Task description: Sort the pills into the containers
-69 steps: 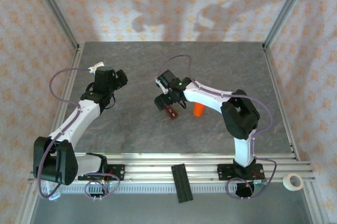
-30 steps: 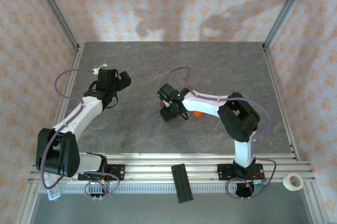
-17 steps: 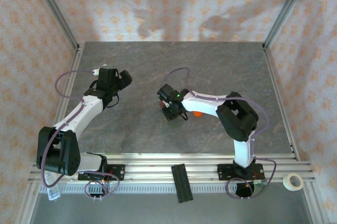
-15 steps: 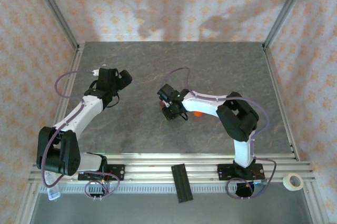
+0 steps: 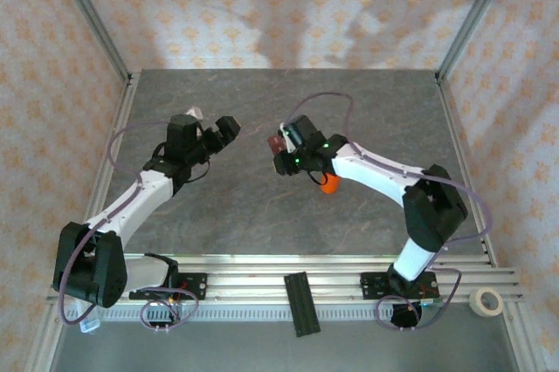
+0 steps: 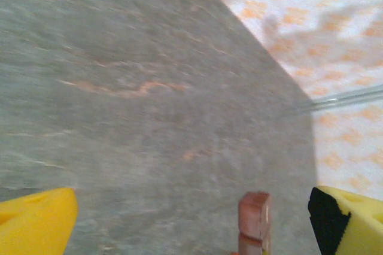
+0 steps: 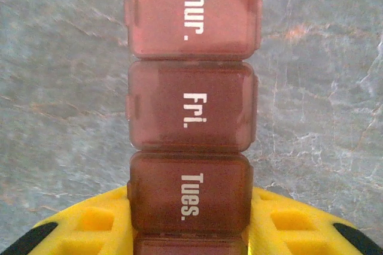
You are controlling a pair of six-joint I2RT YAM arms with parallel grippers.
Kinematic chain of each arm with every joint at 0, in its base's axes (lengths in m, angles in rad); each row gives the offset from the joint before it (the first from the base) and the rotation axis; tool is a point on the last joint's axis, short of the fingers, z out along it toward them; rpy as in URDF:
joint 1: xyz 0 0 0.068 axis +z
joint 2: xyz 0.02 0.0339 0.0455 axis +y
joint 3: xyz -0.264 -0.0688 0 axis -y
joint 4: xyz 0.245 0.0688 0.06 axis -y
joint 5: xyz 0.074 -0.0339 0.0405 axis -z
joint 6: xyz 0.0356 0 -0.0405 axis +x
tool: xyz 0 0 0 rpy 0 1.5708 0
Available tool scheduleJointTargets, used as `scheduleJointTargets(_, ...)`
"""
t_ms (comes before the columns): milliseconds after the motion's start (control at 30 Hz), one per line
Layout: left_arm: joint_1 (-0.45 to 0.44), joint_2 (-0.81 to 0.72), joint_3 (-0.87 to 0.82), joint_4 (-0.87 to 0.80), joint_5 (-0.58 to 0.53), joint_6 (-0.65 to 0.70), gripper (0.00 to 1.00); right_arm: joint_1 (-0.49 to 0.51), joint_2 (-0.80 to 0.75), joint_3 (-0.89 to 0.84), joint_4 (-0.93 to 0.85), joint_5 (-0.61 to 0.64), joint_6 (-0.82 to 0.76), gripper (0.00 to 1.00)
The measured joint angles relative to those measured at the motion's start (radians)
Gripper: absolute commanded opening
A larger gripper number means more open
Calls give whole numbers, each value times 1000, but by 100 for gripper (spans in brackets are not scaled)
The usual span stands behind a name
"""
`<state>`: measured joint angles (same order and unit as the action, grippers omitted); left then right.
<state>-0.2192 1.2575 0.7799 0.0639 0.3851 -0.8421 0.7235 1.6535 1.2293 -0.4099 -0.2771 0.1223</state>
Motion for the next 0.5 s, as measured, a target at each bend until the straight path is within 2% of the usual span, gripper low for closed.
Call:
scheduleJointTargets(200, -66, 30, -8, 167, 75, -99, 100, -40, -65, -7, 42, -69, 38, 37)
scheduleJointTargets(500, -151, 138, 5, 367, 137, -239, 100, -42, -77, -47, 75, -105, 69, 37)
